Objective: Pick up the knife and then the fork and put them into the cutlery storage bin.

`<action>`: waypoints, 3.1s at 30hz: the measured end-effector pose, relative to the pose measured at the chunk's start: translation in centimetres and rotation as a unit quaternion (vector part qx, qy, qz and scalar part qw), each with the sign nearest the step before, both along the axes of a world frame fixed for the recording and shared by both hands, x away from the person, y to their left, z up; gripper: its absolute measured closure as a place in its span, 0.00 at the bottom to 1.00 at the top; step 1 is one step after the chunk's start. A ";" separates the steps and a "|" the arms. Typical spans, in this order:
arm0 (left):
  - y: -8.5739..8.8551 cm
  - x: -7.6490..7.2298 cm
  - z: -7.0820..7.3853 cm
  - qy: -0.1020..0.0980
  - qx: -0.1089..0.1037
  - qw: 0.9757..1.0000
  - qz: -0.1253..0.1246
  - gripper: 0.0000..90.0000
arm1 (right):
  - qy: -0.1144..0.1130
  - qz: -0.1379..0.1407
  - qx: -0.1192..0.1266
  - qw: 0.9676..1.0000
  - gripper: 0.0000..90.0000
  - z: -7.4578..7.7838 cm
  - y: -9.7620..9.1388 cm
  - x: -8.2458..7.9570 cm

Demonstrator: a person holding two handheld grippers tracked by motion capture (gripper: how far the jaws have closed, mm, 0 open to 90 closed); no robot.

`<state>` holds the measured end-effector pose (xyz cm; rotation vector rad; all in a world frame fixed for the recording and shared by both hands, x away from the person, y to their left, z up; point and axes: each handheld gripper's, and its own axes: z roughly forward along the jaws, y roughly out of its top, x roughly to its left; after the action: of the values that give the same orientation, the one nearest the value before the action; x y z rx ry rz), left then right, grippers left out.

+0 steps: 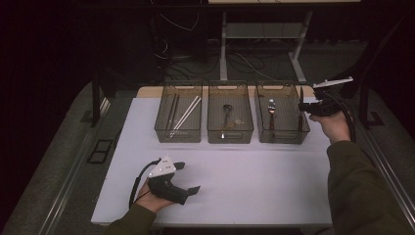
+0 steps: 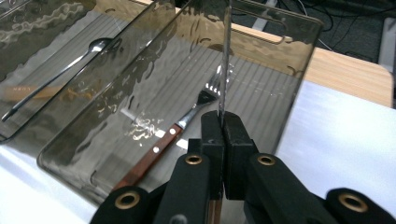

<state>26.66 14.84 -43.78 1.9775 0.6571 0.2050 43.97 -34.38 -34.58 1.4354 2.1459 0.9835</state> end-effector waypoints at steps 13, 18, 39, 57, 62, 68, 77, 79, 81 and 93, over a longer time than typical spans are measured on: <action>0.0 0.0 0.0 0.003 0.003 1.000 -0.007 0.01 | 0.005 -0.005 -0.001 1.000 0.97 -2.3 2.1 2.4; -0.1 0.0 -0.1 0.005 0.003 1.000 -0.006 0.01 | 0.021 -0.001 -0.023 1.000 0.89 -3.2 2.6 2.8; -0.1 0.5 -0.3 0.010 0.009 1.000 -0.014 0.01 | -0.050 -0.011 0.067 0.996 0.29 -1.4 2.4 -0.6; 0.4 0.6 -0.2 0.008 0.014 1.000 -0.014 0.01 | -0.085 0.067 0.097 0.989 0.20 -2.0 3.8 -6.4; 0.5 0.6 -0.1 0.009 0.013 1.000 -0.014 0.01 | -0.091 0.086 0.094 0.988 0.19 -3.0 4.3 -8.3; 0.5 0.6 -0.1 0.010 0.012 1.000 -0.014 0.00 | -0.087 0.102 0.089 0.987 0.19 -4.5 4.6 -10.6; 0.5 0.5 -0.1 0.011 0.011 1.000 -0.013 0.00 | -0.093 0.120 0.097 0.984 0.15 -6.0 4.8 -13.6; 0.5 0.5 -0.1 0.011 0.009 1.000 -0.013 0.00 | -0.093 0.124 0.100 0.983 0.15 -6.4 4.9 -14.3; 0.5 0.5 -0.1 0.011 0.009 1.000 -0.013 0.00 | -0.090 0.132 0.101 0.982 0.15 -6.8 4.9 -14.9; 0.4 0.5 -0.1 0.010 0.009 1.000 -0.012 0.00 | -0.073 0.154 0.115 0.979 0.15 -9.0 5.1 -17.8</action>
<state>27.18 15.29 -43.85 2.0066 0.6465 0.1773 26.17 -29.28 -43.62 1.0979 2.2441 1.4435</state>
